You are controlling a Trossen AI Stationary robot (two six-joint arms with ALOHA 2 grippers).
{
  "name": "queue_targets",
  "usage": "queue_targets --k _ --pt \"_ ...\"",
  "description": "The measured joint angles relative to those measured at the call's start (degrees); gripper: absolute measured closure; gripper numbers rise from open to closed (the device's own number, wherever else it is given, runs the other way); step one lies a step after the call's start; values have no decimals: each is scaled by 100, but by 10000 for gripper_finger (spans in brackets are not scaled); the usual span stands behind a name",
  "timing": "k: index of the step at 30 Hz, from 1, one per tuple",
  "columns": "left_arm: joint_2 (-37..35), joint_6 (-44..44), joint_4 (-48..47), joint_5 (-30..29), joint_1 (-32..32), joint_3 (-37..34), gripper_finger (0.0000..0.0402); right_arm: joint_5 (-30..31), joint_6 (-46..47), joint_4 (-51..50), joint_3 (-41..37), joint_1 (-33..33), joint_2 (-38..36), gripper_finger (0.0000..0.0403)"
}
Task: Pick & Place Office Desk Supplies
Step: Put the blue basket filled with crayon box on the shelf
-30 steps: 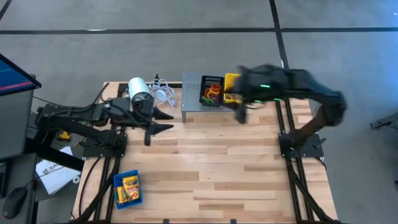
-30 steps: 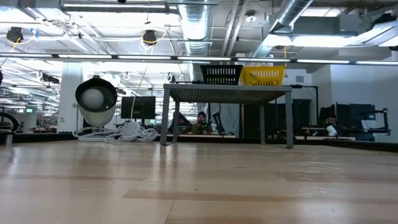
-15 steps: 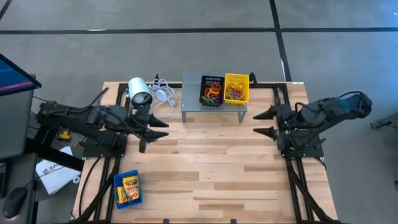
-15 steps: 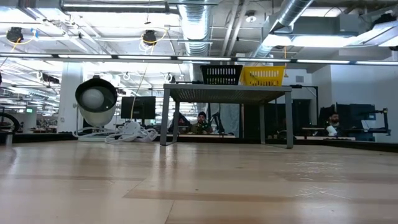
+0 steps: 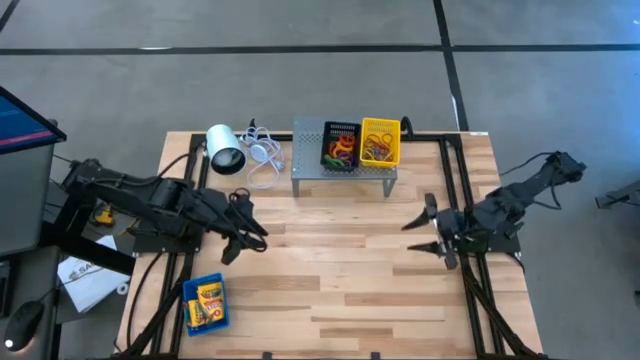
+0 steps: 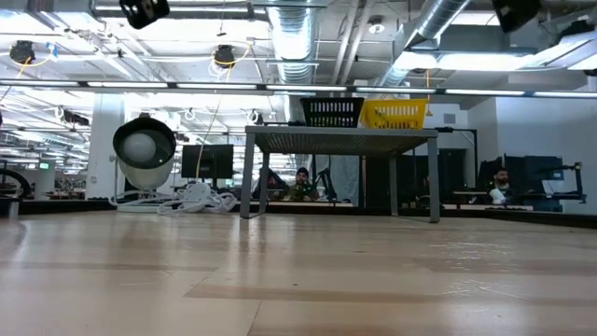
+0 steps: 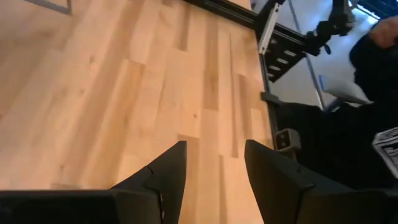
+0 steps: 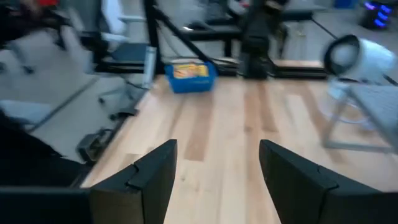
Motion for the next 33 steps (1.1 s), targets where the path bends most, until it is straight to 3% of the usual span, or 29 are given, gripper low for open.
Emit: queue_targets --k 4,11,16,25,33 --pt "-41 -469 -60 138 -222 2 245 -121 -154 692 -722 221 -318 180" --pt "160 -1819 -941 345 -916 7 289 -61 189 690 -1311 327 -709 180" --pt "492 -2905 -823 857 -1491 2 312 -56 632 626 -1364 323 -700 180" --pt "1565 -4435 -629 1237 -2468 4 320 -49 982 673 -1364 323 -688 180" --pt "2555 -5364 -1139 1924 -2602 2 320 154 827 808 -1364 323 -664 180"
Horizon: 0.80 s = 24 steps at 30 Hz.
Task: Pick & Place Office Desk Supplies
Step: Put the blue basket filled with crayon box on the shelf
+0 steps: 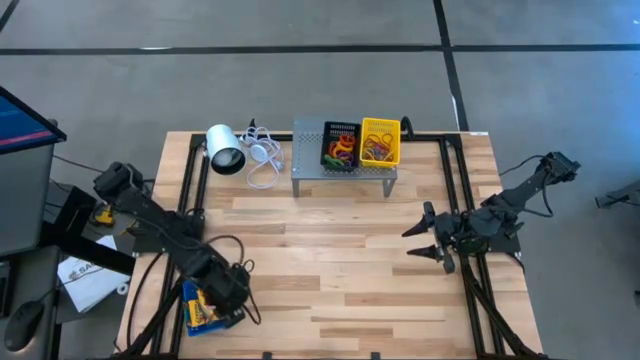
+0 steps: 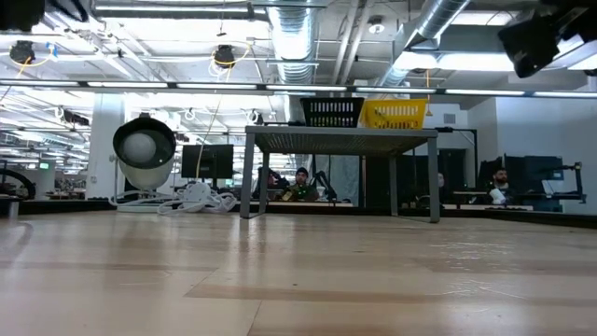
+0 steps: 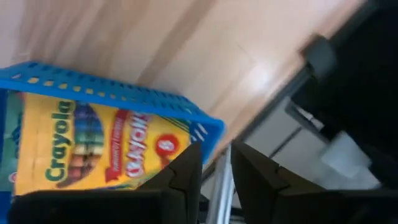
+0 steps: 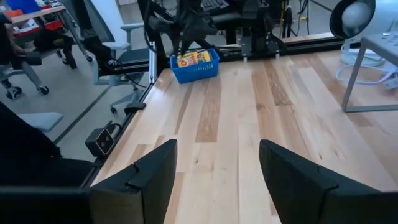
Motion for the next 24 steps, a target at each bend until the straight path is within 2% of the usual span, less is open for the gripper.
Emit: queue_targets --k 4,11,16,20,24 --pt "223 -543 -49 -42 186 0 318 0 -113 3 0 0 0 180" --pt "250 -2007 -660 8 366 0 313 -58 -643 262 0 0 0 180" --pt "234 -2402 -812 73 367 0 310 -303 -969 276 44 15 0 180" --pt "157 -2865 -1268 94 376 0 297 -517 -1325 283 157 15 0 180" --pt "-16 -3519 -1435 -182 389 -2 273 -523 -1521 283 236 15 -2 180"
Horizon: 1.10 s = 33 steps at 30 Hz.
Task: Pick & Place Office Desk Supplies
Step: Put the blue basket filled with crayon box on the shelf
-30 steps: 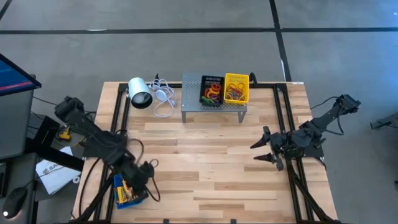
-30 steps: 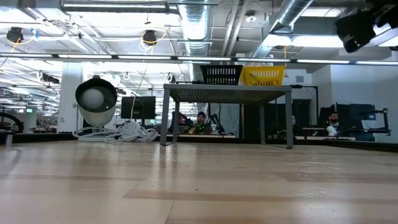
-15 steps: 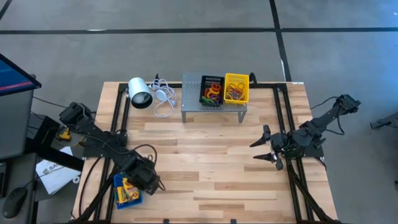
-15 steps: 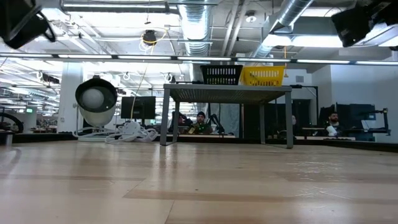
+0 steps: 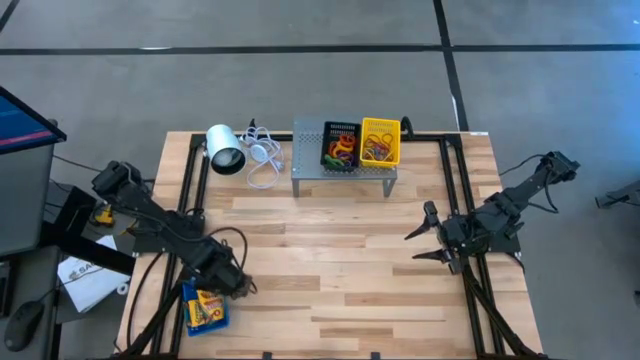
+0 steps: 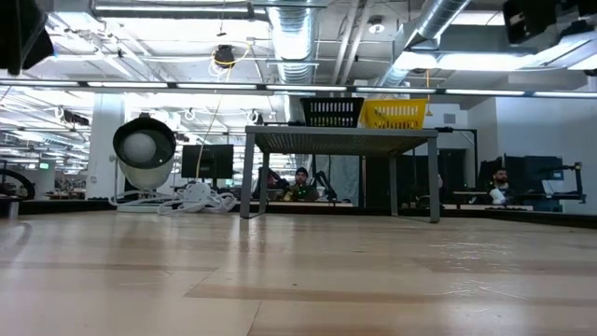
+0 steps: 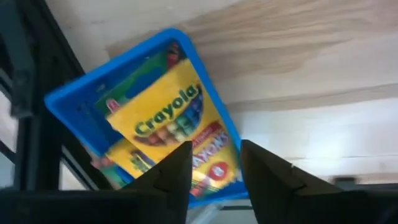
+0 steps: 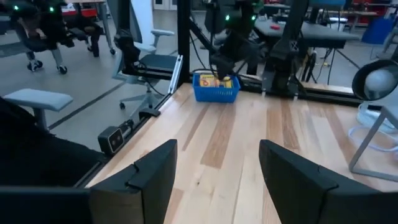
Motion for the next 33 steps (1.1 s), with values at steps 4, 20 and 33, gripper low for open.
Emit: queue_targets --k 4,20,33 --pt "-202 -553 60 -71 169 2 242 -25 21 -246 0 84 2 180" --pt "193 -655 -98 -401 397 2 200 -25 155 -749 0 671 4 180" --pt "222 -789 -389 -427 205 -32 216 -3 182 -729 0 741 3 180"
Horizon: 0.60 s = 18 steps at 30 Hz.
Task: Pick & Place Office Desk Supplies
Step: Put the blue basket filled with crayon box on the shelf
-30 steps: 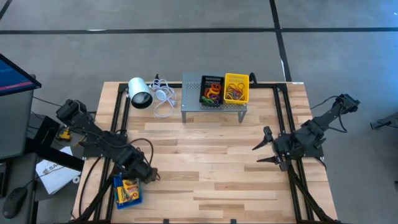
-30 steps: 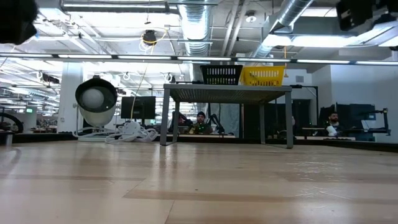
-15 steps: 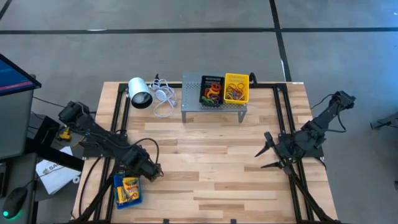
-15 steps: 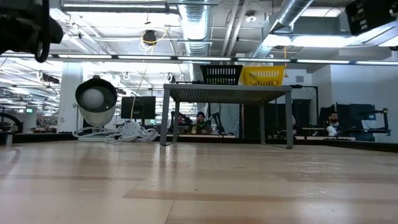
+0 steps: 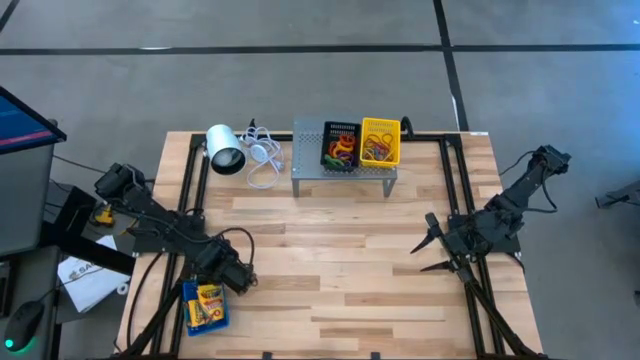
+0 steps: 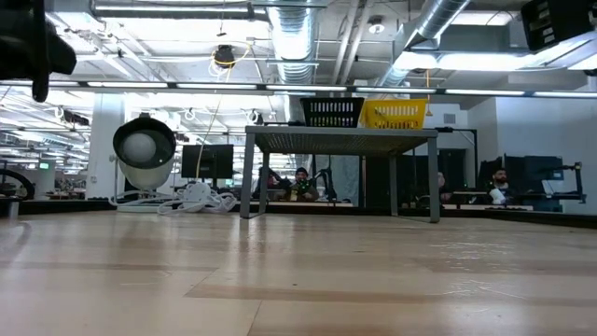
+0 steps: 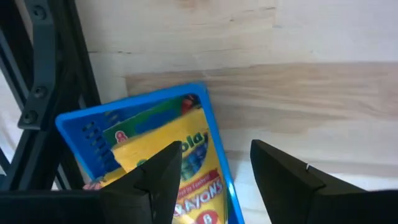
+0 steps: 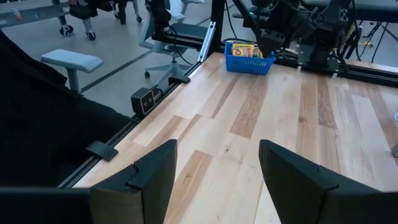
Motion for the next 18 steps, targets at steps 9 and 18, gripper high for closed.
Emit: queue_targets --k 9,18 --pt "2 -175 941 -132 -1 -623 216 2 106 -47 0 0 2 180" --pt "2 -193 955 -132 24 -753 232 2 107 -44 0 0 2 180"
